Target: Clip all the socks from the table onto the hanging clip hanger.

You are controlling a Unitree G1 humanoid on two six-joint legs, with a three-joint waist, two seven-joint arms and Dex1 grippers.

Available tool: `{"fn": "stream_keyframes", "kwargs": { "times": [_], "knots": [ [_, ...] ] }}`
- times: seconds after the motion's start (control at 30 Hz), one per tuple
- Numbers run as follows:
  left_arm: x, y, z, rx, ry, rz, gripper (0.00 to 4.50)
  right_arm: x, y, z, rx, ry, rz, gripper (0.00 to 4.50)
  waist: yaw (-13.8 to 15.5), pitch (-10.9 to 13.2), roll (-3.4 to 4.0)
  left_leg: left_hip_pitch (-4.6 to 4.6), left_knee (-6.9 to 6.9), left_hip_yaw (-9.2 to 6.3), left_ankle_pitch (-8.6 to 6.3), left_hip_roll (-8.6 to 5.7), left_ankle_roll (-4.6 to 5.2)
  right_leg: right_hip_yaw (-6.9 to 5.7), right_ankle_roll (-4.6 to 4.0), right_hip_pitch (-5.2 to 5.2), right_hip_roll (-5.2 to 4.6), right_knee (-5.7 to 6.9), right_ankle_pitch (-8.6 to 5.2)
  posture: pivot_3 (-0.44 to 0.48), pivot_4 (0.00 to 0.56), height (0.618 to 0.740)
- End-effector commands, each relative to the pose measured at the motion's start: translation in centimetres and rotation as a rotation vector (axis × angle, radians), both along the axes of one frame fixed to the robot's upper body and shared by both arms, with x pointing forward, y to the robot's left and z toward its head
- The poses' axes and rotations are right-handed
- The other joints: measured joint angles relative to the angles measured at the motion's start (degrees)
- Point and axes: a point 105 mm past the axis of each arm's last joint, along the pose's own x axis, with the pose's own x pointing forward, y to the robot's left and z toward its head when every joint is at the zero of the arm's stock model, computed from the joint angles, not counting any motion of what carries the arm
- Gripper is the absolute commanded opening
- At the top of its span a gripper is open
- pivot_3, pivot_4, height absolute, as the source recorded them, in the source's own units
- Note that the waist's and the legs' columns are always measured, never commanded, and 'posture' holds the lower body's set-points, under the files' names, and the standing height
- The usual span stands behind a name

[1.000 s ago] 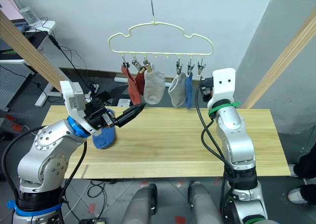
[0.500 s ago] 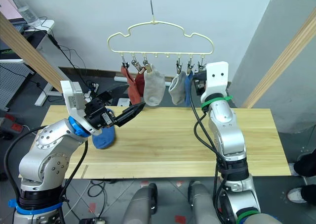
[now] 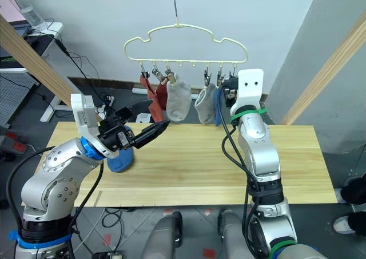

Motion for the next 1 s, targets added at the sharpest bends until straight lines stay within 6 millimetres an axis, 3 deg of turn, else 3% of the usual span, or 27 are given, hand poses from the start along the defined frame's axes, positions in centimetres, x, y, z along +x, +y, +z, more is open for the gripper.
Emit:
{"fn": "stream_keyframes", "kwargs": {
  "times": [0.03,0.33,1.0],
  "knots": [
    [-0.8,-0.4,1.1,0.011,-0.058,-0.016,4.5,0.0,-0.4,1.6,0.016,-0.063,-0.027,2.84,0.01,0.0,0.0,0.0,0.0,0.0,0.0,0.0,0.0,0.0,0.0,0.0,0.0,0.0,0.0,0.075,0.335,0.74],
    [-0.8,-0.5,1.0,0.016,-0.058,-0.017,4.5,0.5,-0.7,1.8,0.02,-0.064,-0.071,2.84,0.01,0.0,0.0,-0.03,-0.04,-0.01,0.0,0.0,0.0,-0.02,0.0,-0.02,0.0,-0.04,0.0,0.077,0.329,0.74],
    [-0.8,-0.6,0.9,0.016,-0.063,-0.002,4.5,0.6,1.1,2.7,0.076,-0.071,-0.015,2.84,0.03,0.04,0.05,-0.09,-0.07,-0.03,-0.01,0.01,0.01,-0.05,-0.03,-0.06,0.0,-0.09,-0.02,0.084,0.334,0.74]
  ]
}}
